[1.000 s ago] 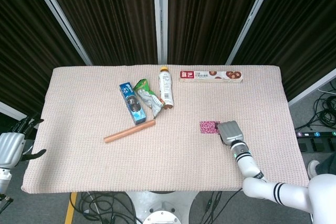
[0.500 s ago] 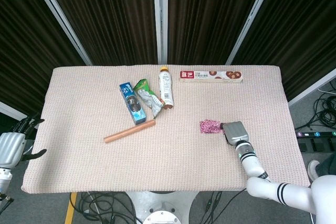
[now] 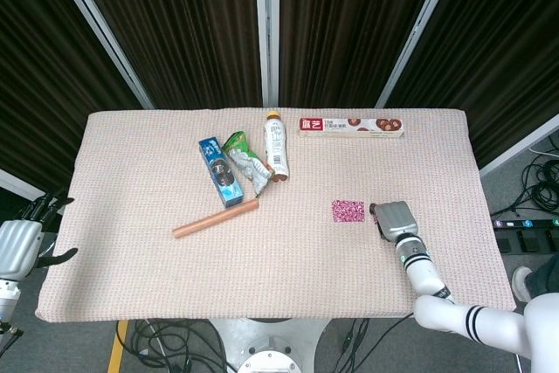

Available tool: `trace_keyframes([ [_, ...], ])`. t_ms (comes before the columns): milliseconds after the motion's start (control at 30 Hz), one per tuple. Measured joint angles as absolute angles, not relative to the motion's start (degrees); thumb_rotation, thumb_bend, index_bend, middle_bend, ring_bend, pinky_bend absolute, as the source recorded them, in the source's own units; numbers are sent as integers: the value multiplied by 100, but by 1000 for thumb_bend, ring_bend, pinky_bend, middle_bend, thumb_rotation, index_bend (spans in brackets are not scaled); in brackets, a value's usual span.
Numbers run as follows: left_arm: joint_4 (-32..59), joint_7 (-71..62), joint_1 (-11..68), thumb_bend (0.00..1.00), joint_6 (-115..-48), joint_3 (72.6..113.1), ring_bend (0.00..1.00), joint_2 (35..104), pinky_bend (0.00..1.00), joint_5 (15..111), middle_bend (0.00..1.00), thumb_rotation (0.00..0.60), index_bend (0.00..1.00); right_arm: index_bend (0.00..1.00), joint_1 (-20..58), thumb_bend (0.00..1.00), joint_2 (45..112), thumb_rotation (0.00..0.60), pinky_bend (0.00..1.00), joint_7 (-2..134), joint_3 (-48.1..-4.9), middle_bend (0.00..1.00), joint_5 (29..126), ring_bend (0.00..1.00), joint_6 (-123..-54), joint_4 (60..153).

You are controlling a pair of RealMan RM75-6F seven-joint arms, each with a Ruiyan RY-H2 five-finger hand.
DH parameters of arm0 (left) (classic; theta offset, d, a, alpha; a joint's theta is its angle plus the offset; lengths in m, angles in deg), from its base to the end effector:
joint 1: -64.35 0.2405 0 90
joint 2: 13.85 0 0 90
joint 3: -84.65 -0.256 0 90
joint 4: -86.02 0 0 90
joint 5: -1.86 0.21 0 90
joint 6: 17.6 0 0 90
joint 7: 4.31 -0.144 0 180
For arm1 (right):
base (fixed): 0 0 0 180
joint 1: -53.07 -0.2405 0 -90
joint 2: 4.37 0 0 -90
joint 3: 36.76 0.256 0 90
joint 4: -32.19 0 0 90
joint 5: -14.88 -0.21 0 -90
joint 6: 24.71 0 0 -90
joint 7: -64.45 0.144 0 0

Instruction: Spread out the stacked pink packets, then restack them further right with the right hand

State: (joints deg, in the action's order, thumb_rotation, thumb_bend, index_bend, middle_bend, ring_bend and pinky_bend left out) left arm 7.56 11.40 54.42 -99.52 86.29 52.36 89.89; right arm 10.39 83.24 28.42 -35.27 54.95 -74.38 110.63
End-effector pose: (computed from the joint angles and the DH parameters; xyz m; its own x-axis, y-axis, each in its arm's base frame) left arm -0.3385 0.2104 0.1626 0.3398 0.0396 0.9397 0.9375 -0.0940 -0.3351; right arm -0.2488 -0.3354 -0.0209 0.6169 -0.4798 0.6238 -0.7640 -0.1749 0.6210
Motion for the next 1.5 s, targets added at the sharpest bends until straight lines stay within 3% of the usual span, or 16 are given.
trace_keyframes([
  [433, 798, 1232, 5466, 16, -9972, 8641, 170, 5212, 302, 8957, 183, 600, 244, 304, 861, 655, 8512, 600, 961, 2594, -3465, 1000, 5485, 1000, -7546, 11275],
  [633, 823, 1255, 5457, 16, -9961, 8646, 170, 5220, 302, 8956, 183, 600, 244, 260, 812, 656, 8634, 600, 961, 2603, -3388, 1000, 5478, 1000, -7594, 11146],
  [1500, 912, 1355, 5465, 16, -9942, 8635, 169, 5236, 300, 8951, 183, 600, 244, 234, 670, 656, 8893, 600, 961, 2409, -3357, 1000, 5170, 1000, -7473, 10809],
])
